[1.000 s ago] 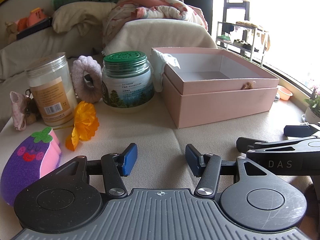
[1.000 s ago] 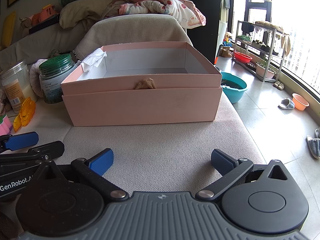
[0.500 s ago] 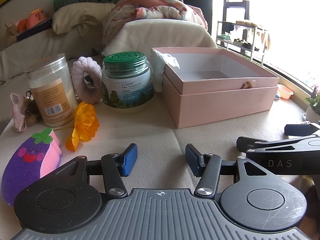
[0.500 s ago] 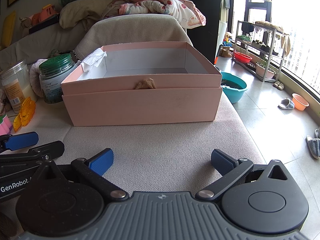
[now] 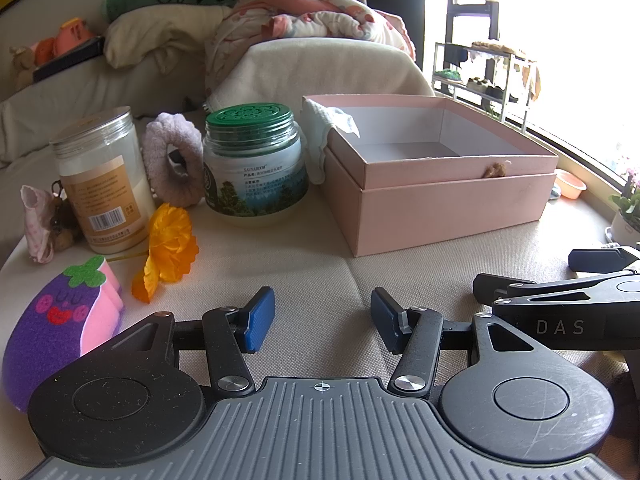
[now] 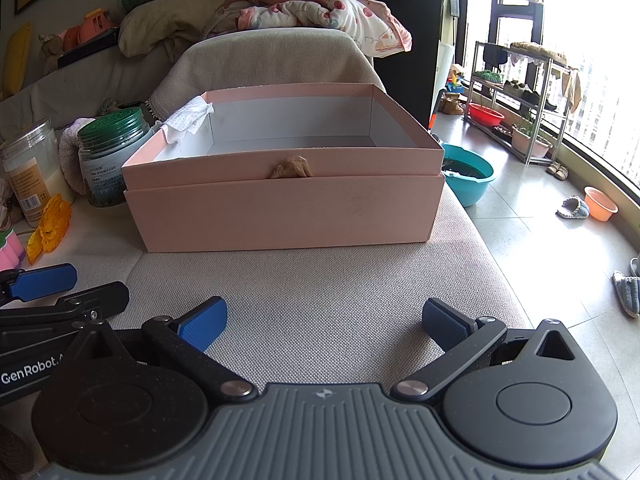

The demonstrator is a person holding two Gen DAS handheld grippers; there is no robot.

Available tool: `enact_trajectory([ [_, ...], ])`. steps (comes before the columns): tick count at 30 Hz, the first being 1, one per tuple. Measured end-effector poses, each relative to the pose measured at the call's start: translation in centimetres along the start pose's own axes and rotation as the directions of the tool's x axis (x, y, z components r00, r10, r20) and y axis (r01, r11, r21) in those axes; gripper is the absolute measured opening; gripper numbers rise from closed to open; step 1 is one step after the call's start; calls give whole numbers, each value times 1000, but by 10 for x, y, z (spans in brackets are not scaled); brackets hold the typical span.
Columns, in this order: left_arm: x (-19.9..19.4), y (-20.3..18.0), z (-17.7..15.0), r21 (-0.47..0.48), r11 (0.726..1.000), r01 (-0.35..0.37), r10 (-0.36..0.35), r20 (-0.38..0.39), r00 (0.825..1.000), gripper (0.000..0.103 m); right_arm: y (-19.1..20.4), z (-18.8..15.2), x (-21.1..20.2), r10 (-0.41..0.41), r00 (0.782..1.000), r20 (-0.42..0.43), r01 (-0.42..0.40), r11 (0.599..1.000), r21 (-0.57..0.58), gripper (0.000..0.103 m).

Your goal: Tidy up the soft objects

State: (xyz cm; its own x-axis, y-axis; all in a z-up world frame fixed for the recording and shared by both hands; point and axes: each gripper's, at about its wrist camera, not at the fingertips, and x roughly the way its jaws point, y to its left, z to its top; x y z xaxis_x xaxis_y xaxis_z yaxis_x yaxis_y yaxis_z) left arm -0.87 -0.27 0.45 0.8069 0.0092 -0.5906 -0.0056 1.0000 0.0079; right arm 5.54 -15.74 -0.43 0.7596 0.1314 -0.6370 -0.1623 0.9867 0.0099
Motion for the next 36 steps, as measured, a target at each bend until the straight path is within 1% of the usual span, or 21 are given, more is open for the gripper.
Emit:
enact_trajectory([
  [11,-3,0,0,-1,1000,0,0,1,1000,59,-1,-1,-1,2,1000,-1,-2,1000,-2,103],
  [12,-3,0,0,-2,1000,2,-2,2,1000,59,-2,-1,-1,10,1000,-6,-10,1000,-10,103],
  [13,-4,1,-1,-7,1000,9,-8,3,1000,57,-3,1,-2,23,999,-26,-23,1000,-19,103],
  [15,-5,3,-1,-17,1000,24,-24,6,1000,57,-2,6,-3,28,997,-72,-30,999,-20,103],
  [16,-5,5,-1,-23,999,38,-37,9,999,57,-2,7,-5,29,996,-85,-31,999,-24,103],
  [17,-6,7,-1,-31,997,68,-67,7,998,57,-1,8,-3,28,995,-94,-30,999,-26,103],
  [19,-9,14,3,-58,989,139,-139,-8,990,56,0,9,-3,28,995,-93,-31,999,-28,103],
  [21,-16,24,7,-84,979,186,-187,-4,982,56,4,8,-1,28,995,-91,-31,999,-30,103],
  [23,-32,39,13,-93,976,194,-193,24,981,56,1,6,-4,28,996,-85,-30,999,-29,103],
  [24,-40,47,15,-91,979,182,-179,43,983,56,0,6,-4,28,996,-83,-30,999,-28,103],
  [25,-50,58,16,-85,984,155,-149,70,986,56,0,6,-4,28,996,-82,-30,999,-27,103],
  [27,-65,78,17,-77,994,82,-74,106,992,56,-2,4,-6,27,997,-79,-29,999,-25,103],
  [28,-73,92,17,-79,996,27,-18,115,993,56,-2,4,-6,26,997,-78,-28,999,-25,103],
  [29,-77,102,17,-85,996,-13,23,109,994,56,-1,4,-6,25,997,-77,-27,999,-25,103],
  [31,-81,124,14,-113,990,-89,97,73,993,56,-1,3,-6,25,997,-75,-27,999,-27,103],
  [32,-81,133,10,-124,986,-110,117,52,992,56,-1,3,-6,24,997,-74,-26,999,-27,103],
  [33,-80,140,6,-134,984,-116,120,29,992,56,-1,3,-6,25,997,-74,-27,999,-27,103],
  [36,-71,149,-1,-161,981,-108,106,-22,994,56,-1,3,-6,25,997,-74,-27,999,-26,103],
])
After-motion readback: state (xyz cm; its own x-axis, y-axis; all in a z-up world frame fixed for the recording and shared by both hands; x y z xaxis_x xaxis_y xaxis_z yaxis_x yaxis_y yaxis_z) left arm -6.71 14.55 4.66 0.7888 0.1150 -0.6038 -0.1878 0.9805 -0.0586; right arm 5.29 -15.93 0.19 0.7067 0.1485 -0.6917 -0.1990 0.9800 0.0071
